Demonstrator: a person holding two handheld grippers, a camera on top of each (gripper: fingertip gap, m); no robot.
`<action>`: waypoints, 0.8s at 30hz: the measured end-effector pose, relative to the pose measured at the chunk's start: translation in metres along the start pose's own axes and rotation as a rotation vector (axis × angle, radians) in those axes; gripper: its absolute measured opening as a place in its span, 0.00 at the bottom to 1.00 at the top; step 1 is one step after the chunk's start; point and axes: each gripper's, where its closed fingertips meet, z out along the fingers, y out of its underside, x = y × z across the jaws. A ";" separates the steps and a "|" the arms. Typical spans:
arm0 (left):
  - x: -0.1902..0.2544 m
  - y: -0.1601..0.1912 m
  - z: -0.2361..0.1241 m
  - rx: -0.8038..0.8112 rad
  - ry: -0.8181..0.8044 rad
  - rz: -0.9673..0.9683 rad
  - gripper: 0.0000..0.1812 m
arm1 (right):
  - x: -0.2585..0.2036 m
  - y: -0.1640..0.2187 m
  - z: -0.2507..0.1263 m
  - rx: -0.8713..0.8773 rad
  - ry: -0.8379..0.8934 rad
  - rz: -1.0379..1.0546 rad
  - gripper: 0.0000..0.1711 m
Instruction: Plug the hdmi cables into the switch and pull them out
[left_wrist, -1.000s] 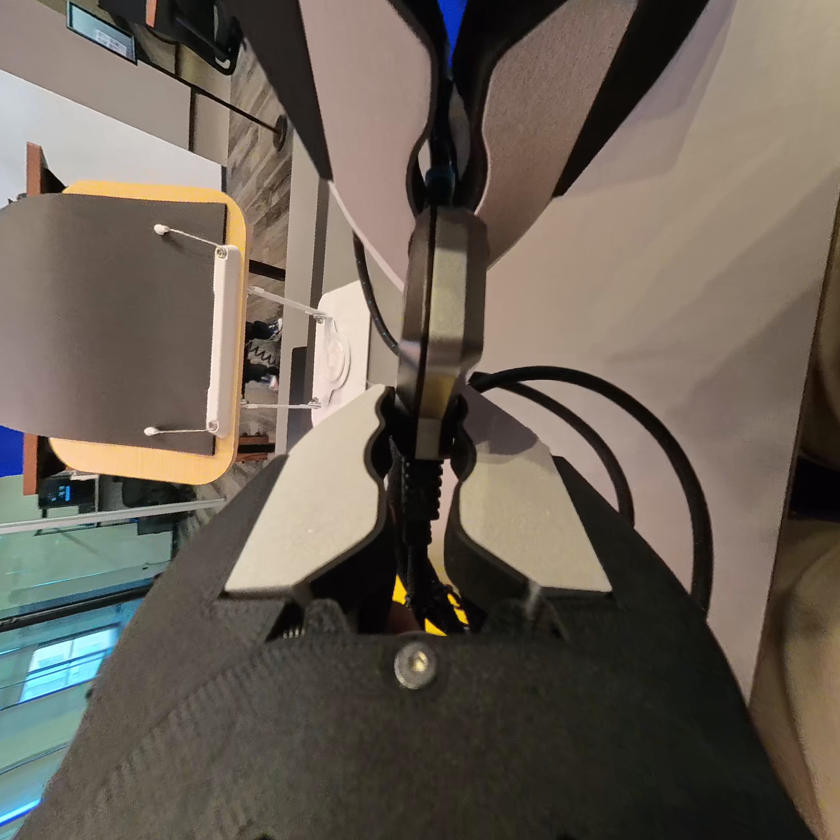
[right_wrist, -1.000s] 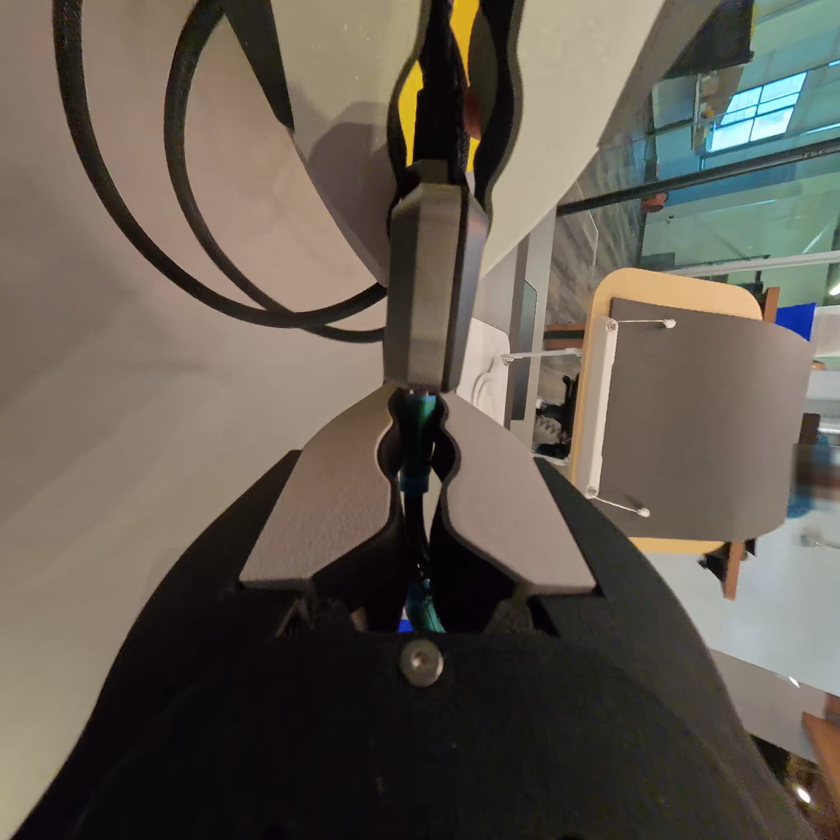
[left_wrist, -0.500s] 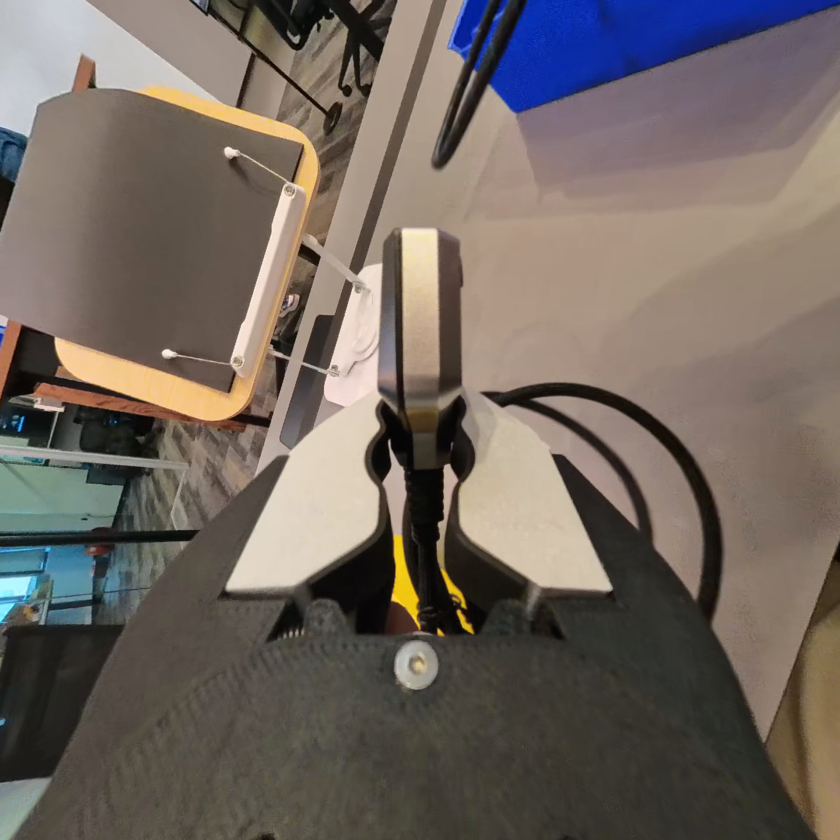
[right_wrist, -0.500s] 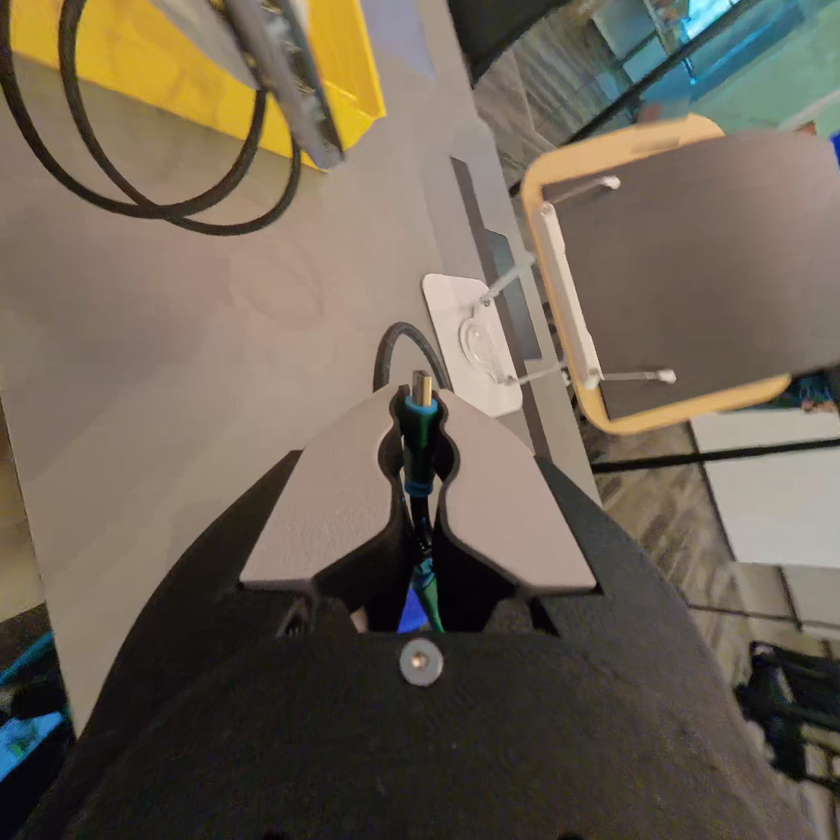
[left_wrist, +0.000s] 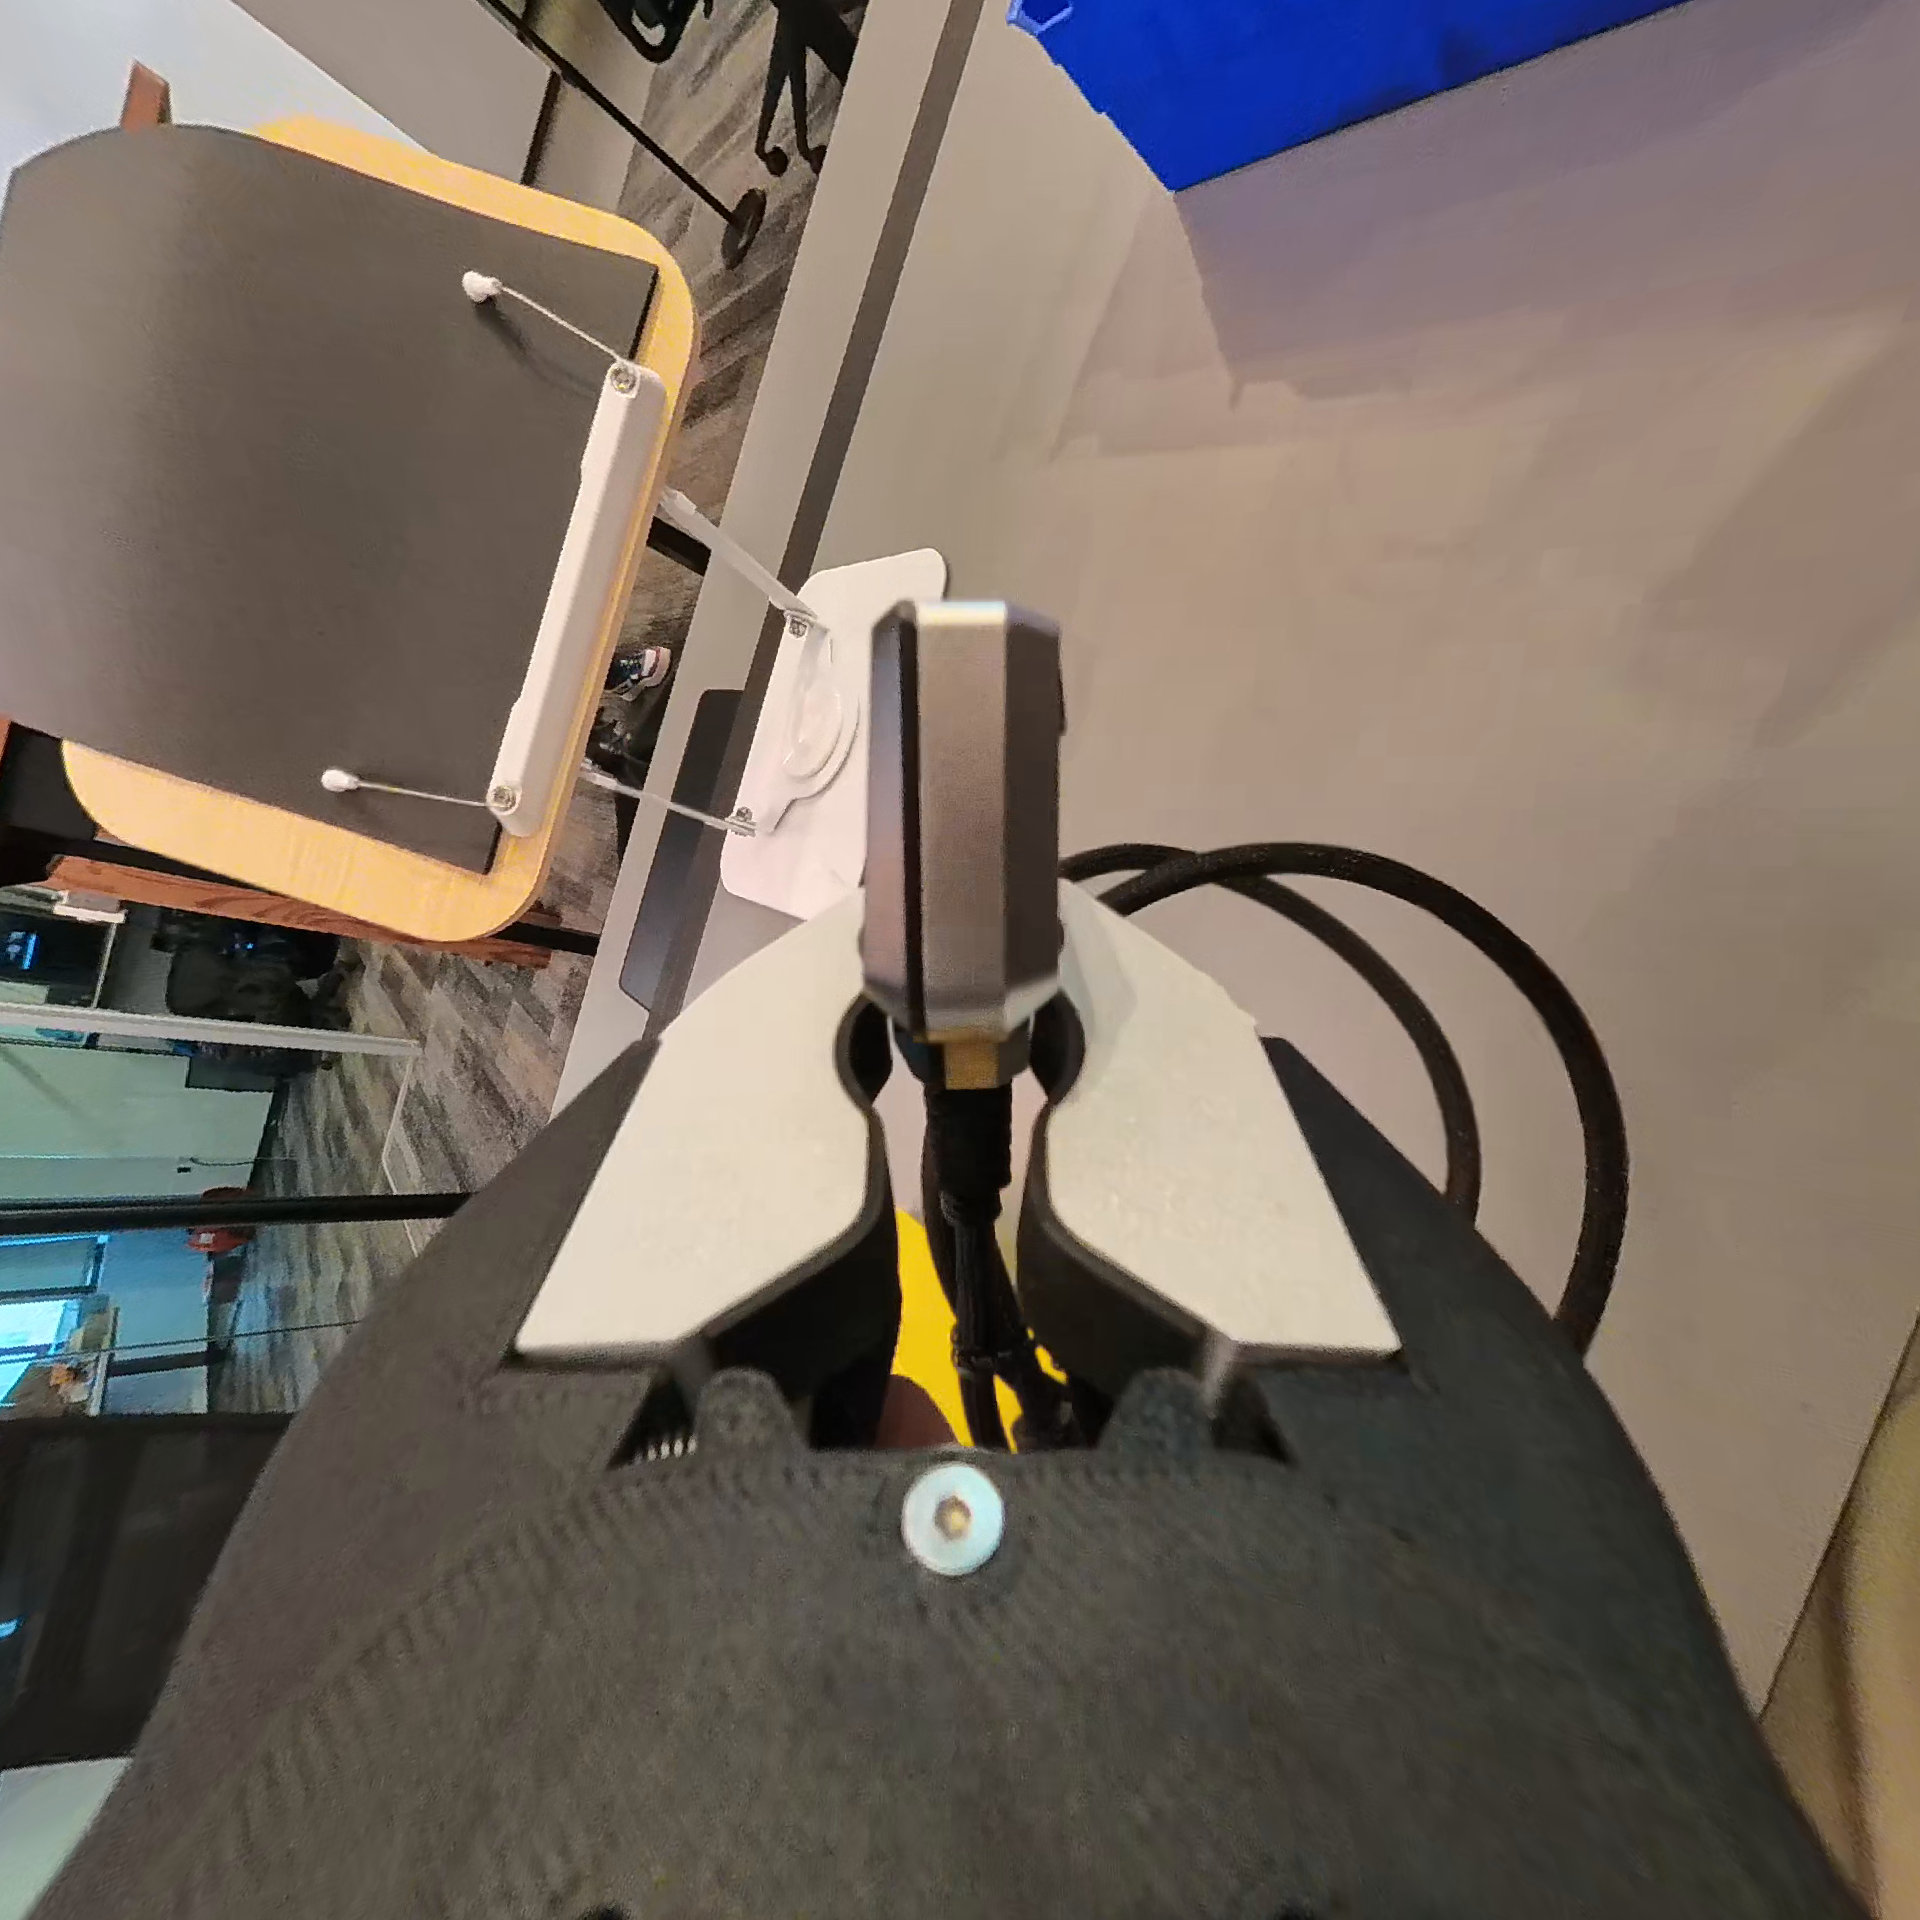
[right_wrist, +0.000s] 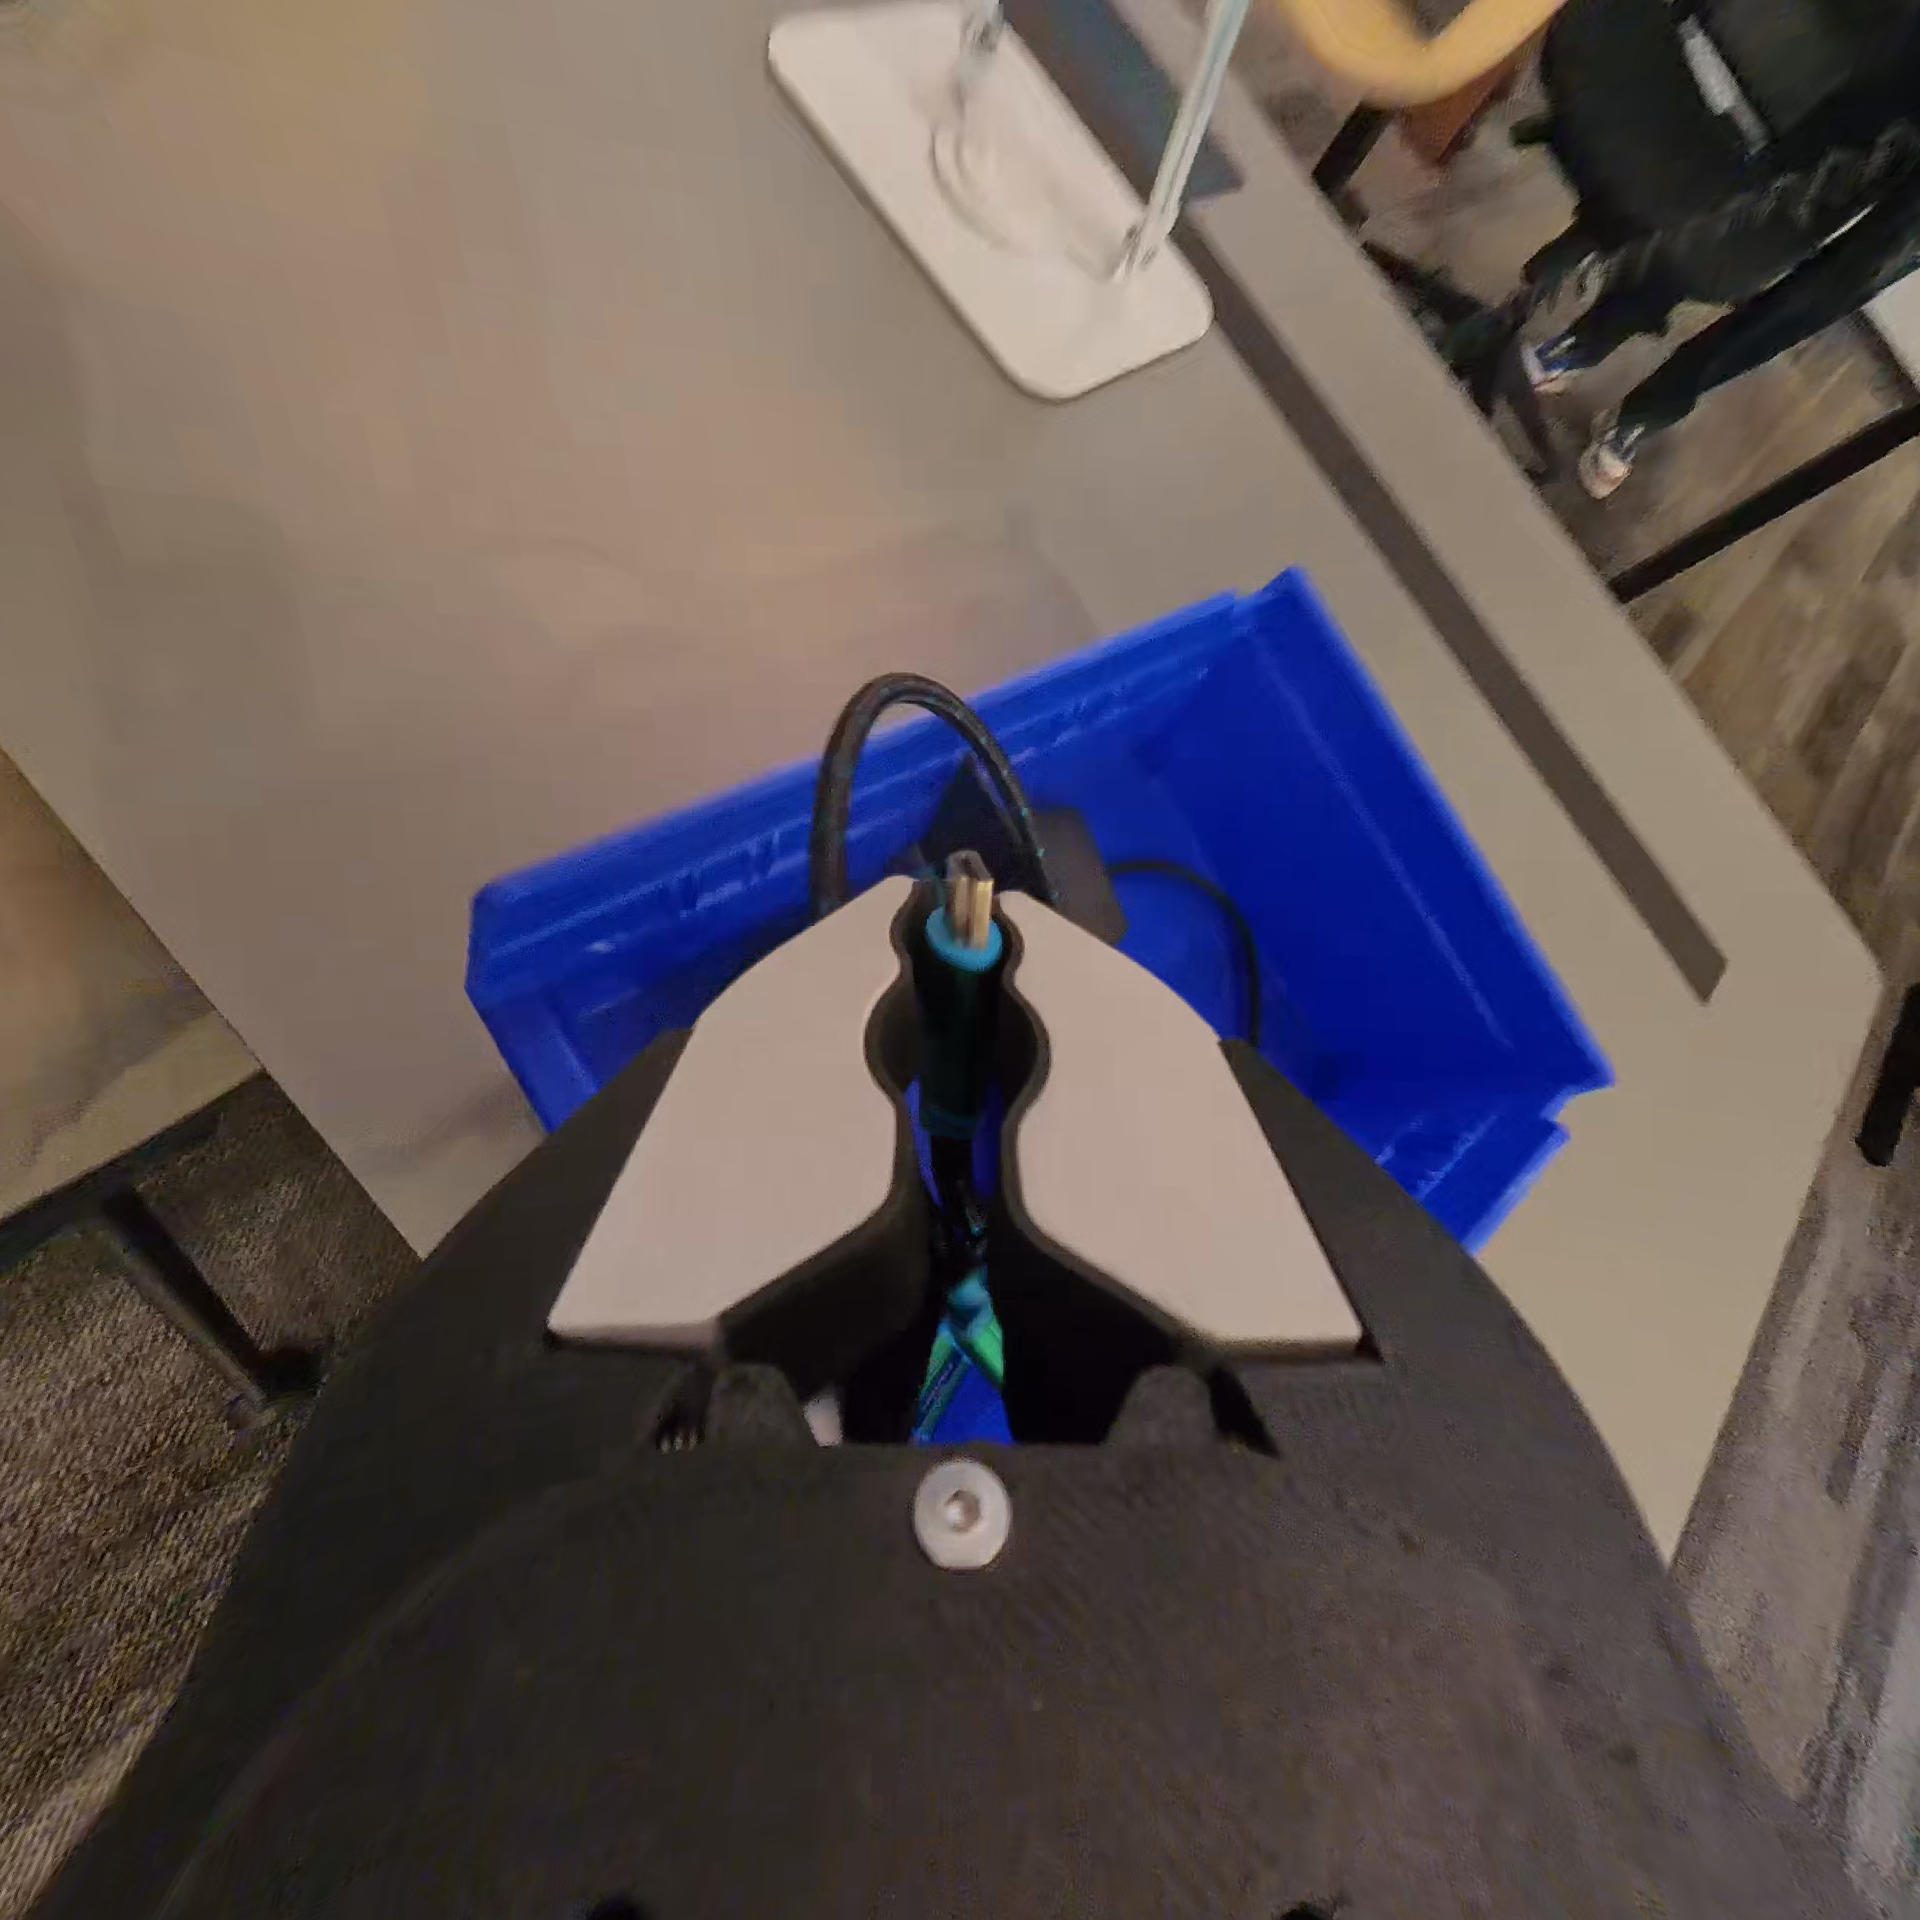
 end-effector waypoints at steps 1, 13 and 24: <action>0.001 0.000 0.001 -0.001 0.002 0.004 0.12 | -0.003 0.011 0.006 -0.019 -0.007 -0.001 0.05; 0.016 0.012 0.011 -0.038 0.051 0.017 0.12 | -0.026 0.093 0.032 -0.409 -0.138 0.147 0.34; 0.016 0.015 0.012 -0.035 0.054 -0.005 0.12 | -0.009 0.115 0.011 -0.642 -0.071 0.123 0.39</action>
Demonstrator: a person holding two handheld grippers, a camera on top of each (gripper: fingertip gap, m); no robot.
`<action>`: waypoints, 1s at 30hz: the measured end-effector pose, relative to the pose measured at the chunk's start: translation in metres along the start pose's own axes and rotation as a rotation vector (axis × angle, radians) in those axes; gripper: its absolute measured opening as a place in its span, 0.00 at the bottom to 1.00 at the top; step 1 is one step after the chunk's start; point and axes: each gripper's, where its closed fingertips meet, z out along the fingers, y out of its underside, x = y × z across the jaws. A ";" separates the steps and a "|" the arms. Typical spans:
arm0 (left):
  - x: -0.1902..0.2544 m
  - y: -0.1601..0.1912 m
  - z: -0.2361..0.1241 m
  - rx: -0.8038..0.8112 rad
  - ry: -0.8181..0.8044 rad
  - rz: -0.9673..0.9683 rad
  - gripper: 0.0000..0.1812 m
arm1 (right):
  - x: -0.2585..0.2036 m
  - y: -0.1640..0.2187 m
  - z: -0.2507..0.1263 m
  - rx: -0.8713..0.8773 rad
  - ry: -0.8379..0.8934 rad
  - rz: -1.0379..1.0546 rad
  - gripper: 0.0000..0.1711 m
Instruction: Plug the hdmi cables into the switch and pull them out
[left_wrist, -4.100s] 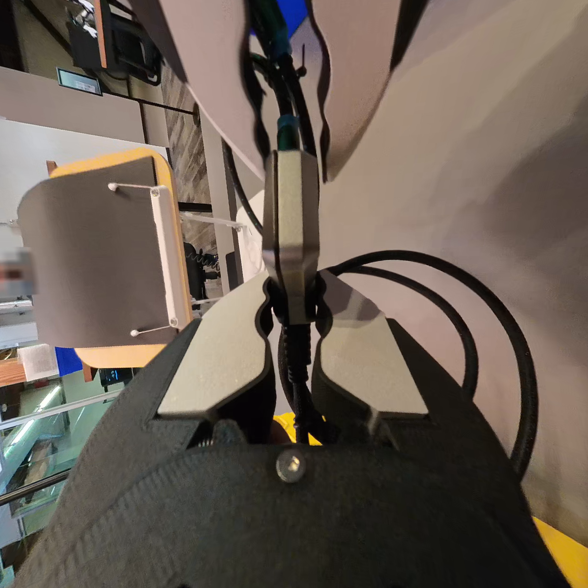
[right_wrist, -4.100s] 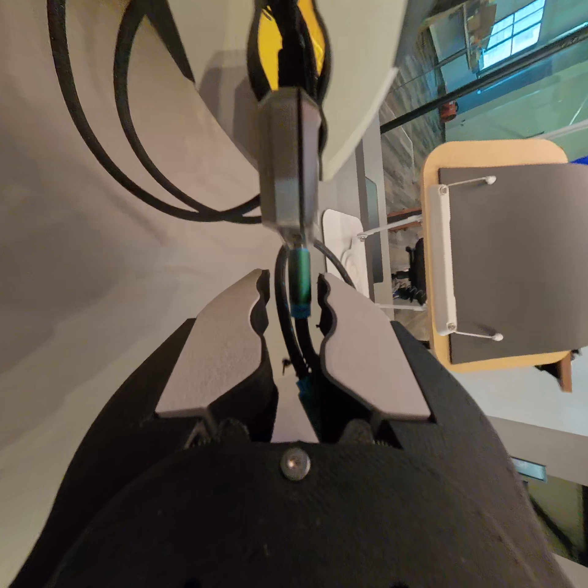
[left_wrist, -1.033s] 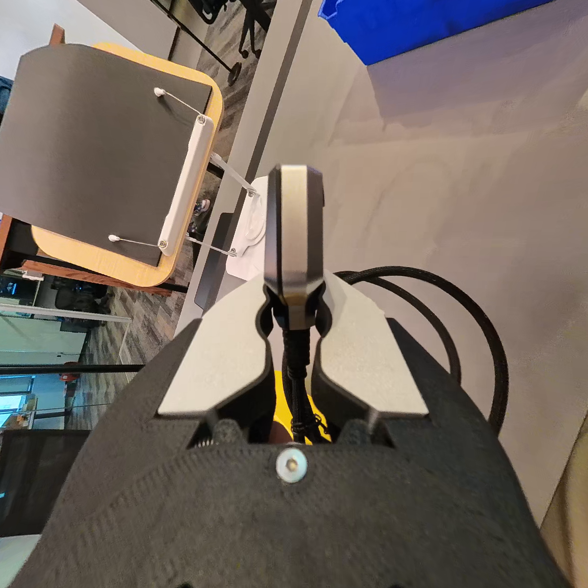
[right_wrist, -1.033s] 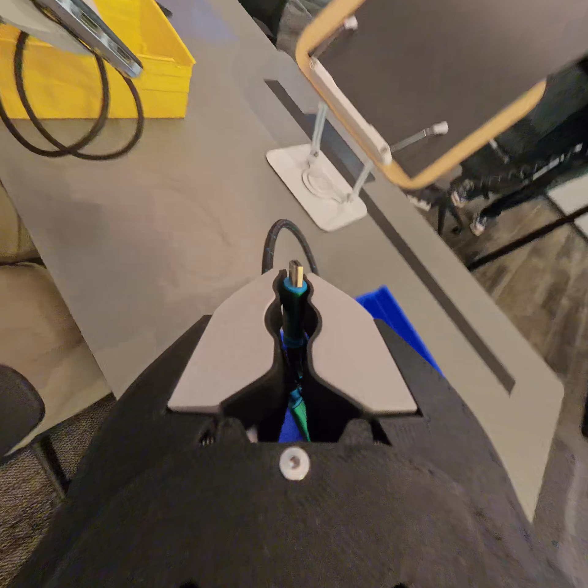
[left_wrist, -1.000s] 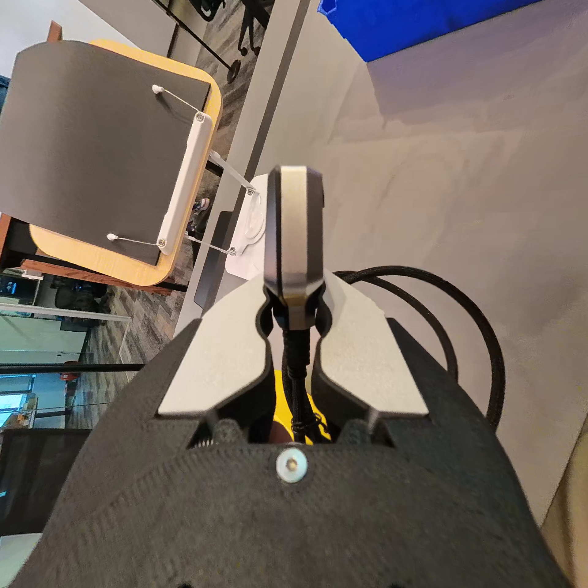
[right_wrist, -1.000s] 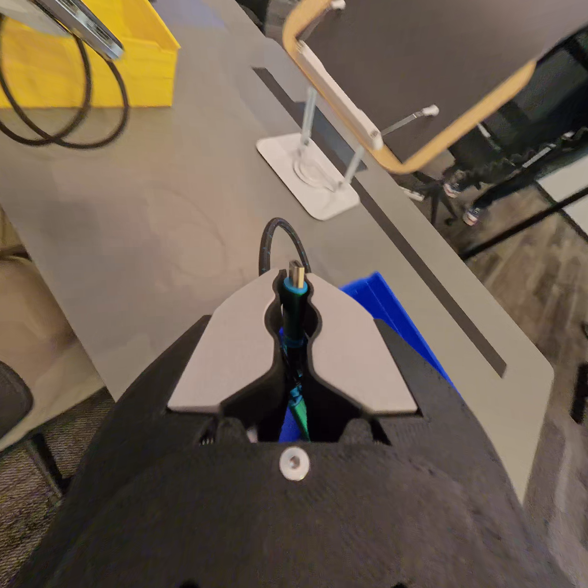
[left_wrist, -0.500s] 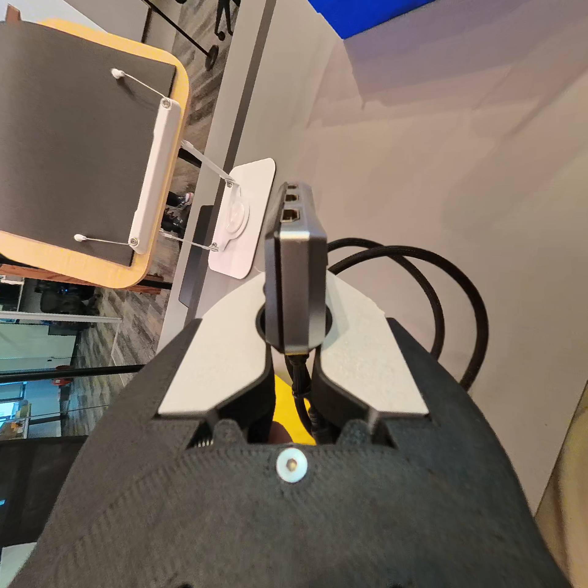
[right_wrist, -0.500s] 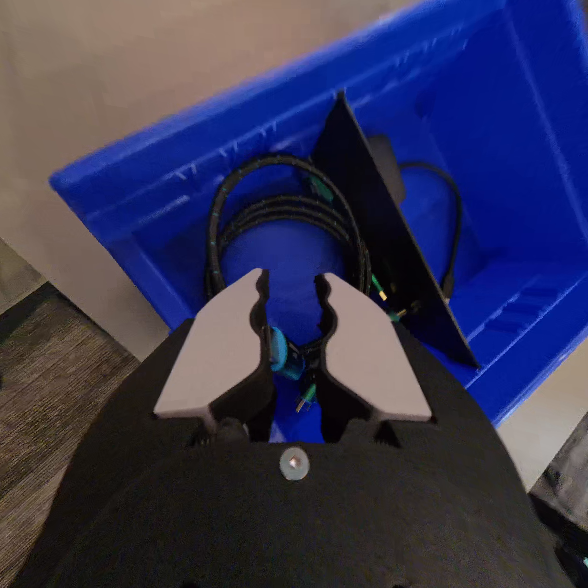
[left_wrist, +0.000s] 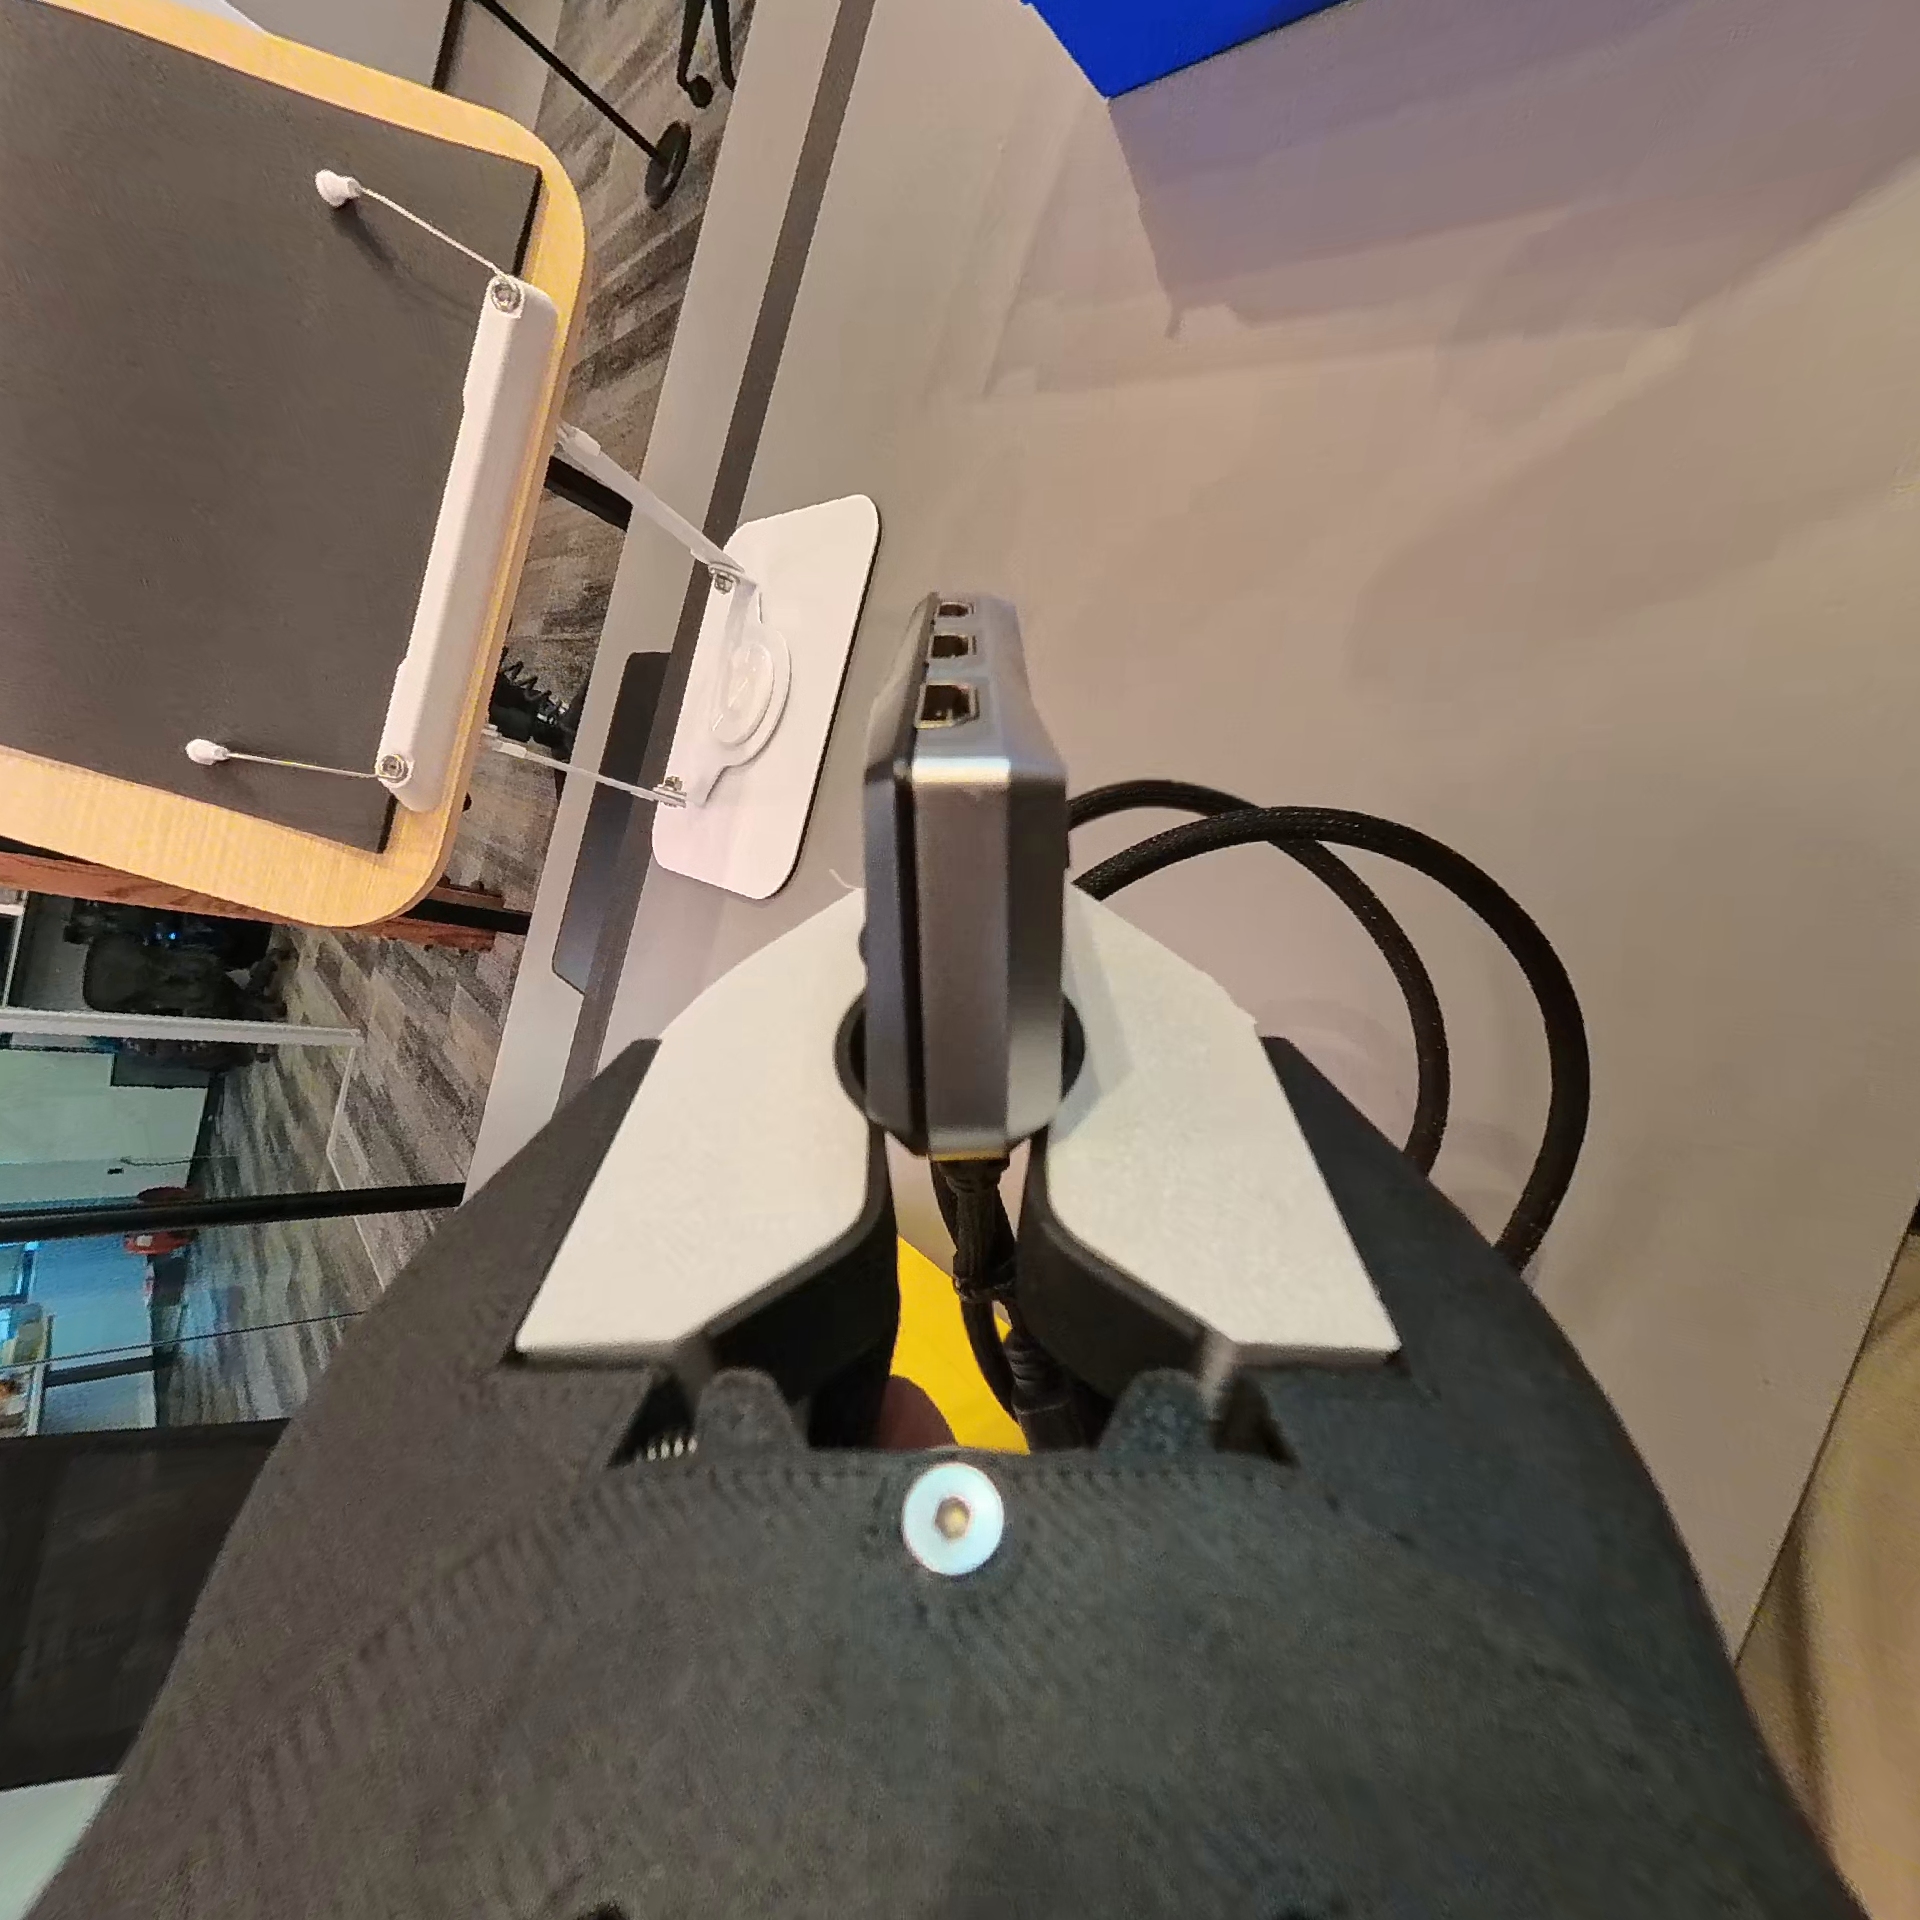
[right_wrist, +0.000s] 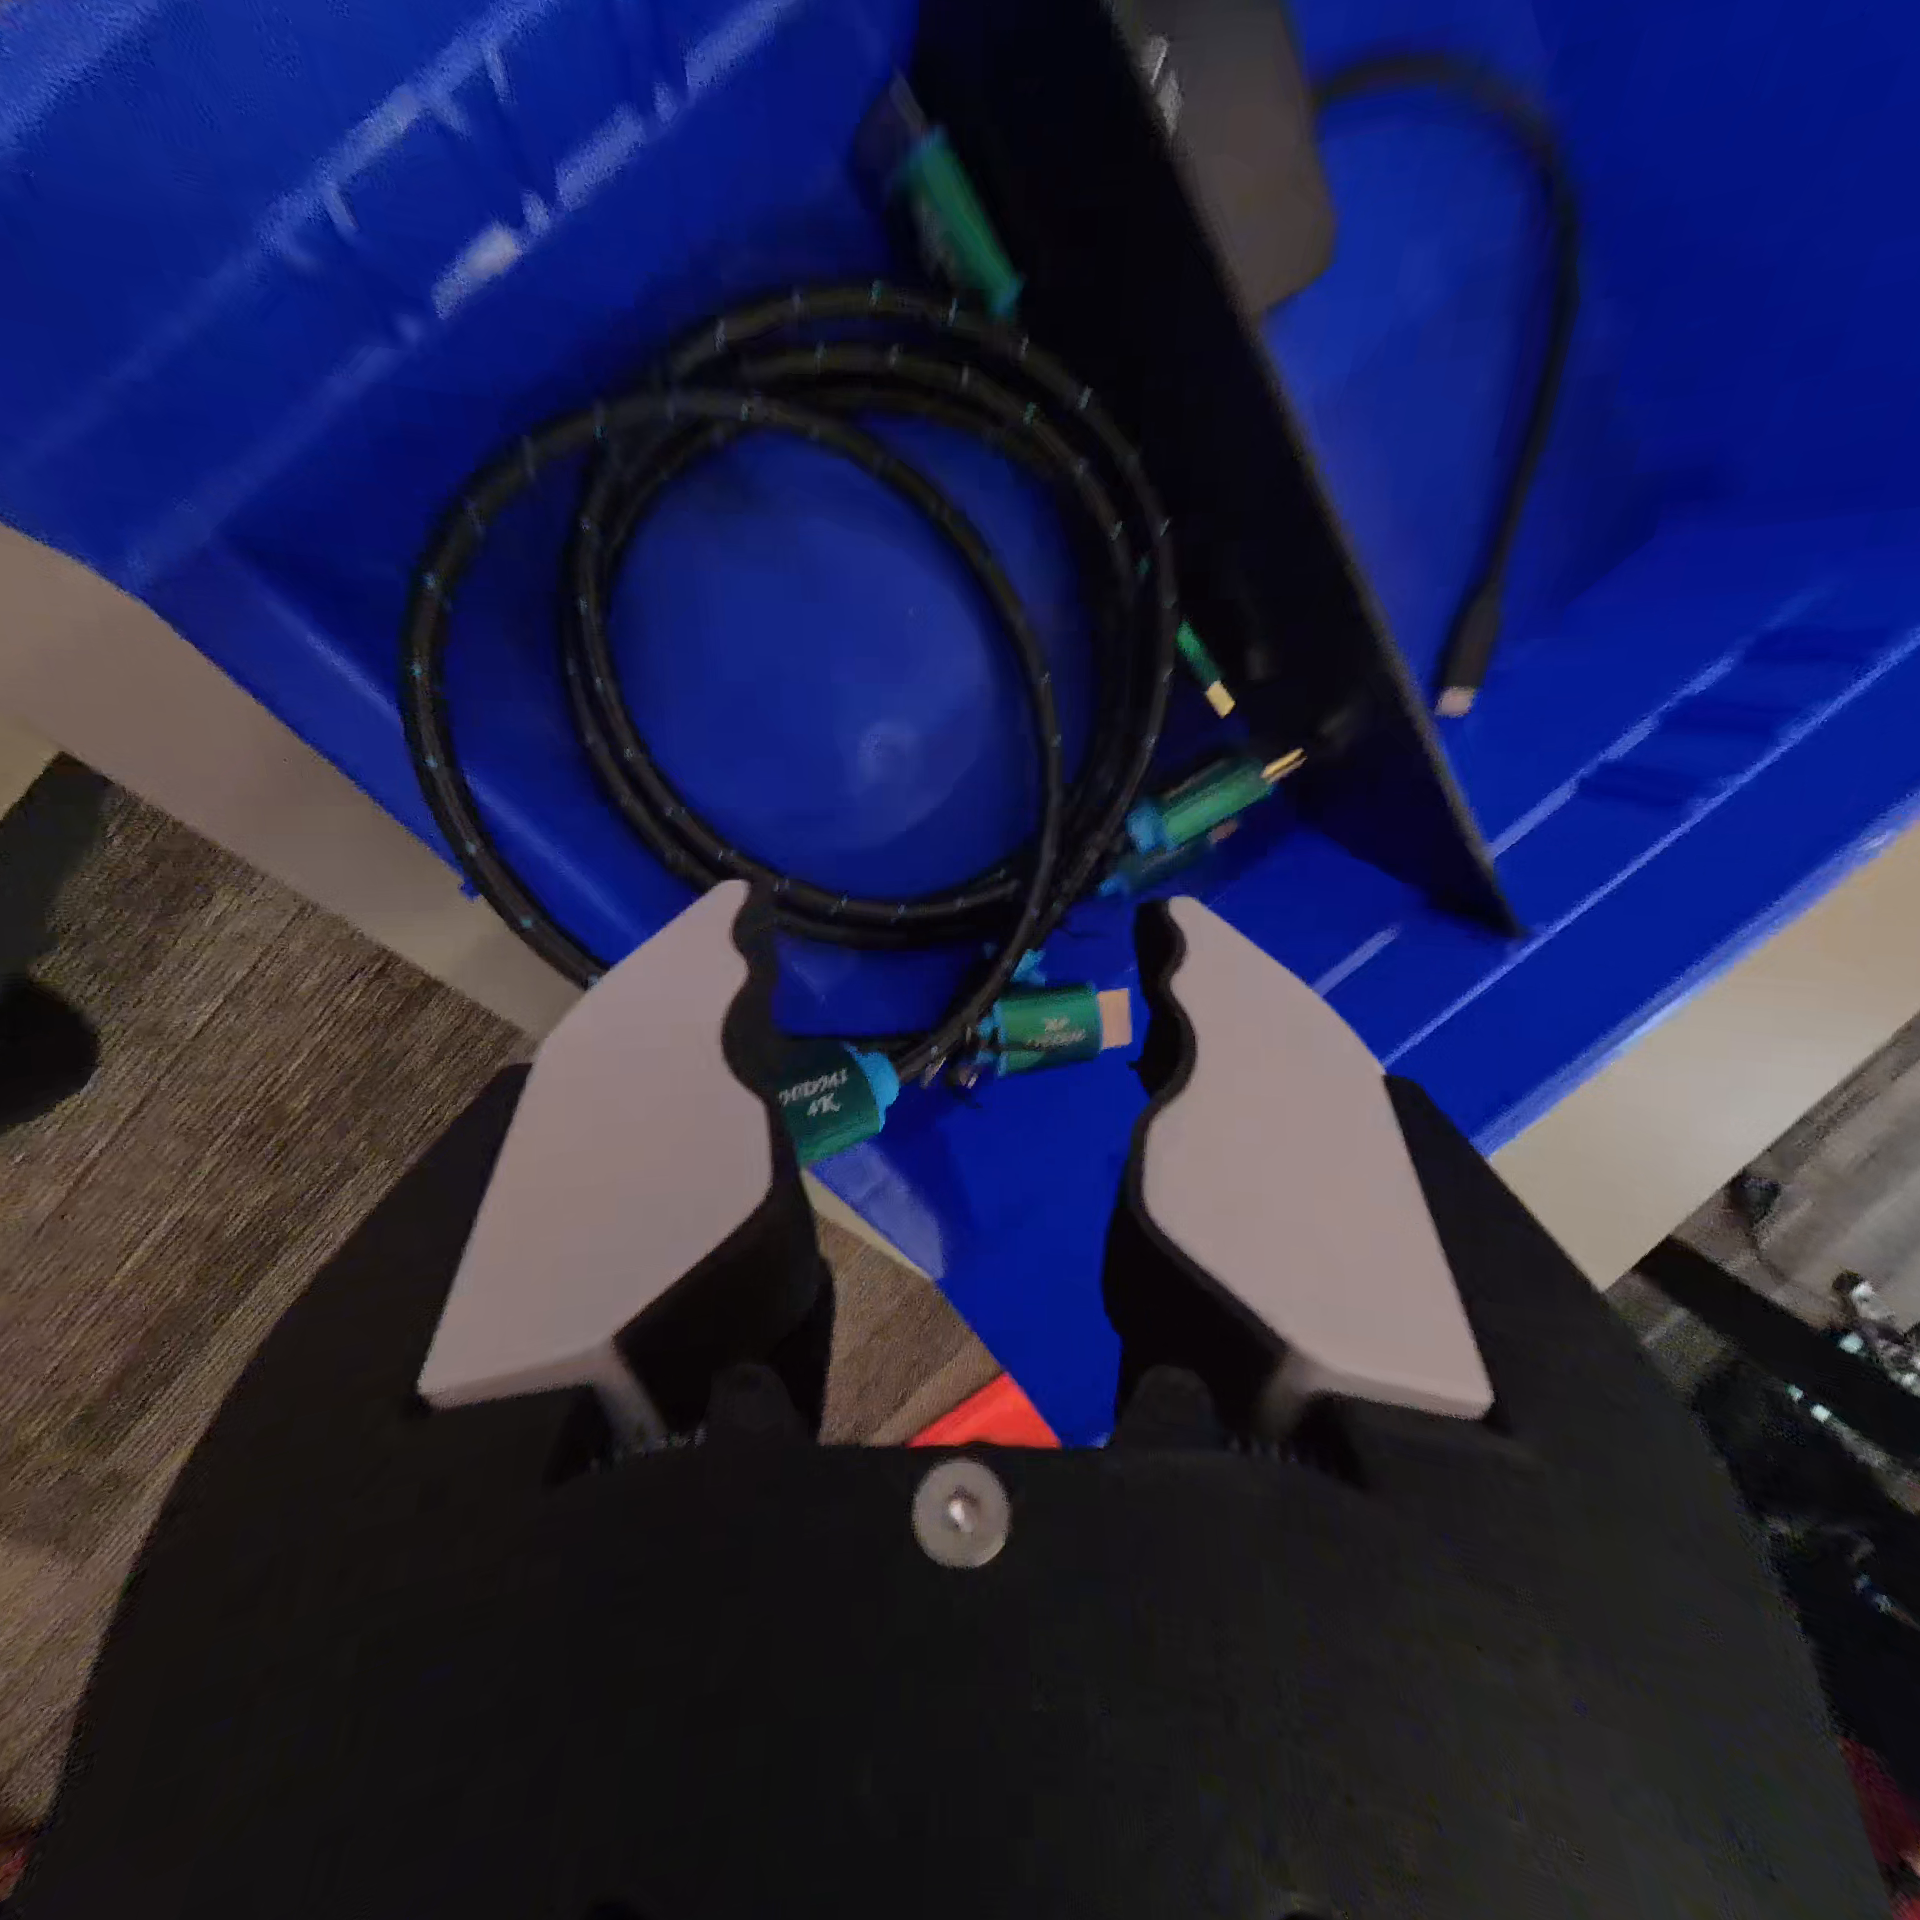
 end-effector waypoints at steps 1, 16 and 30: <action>0.000 0.000 -0.001 0.000 -0.002 -0.001 0.12 | -0.004 0.004 0.001 -0.017 -0.023 0.005 0.41; 0.022 -0.033 -0.005 0.125 0.084 0.004 0.12 | -0.188 -0.213 -0.103 0.807 -0.137 -0.505 0.31; 0.052 -0.053 -0.007 0.182 0.144 0.098 0.12 | -0.245 -0.276 -0.087 0.861 -0.010 -0.795 0.12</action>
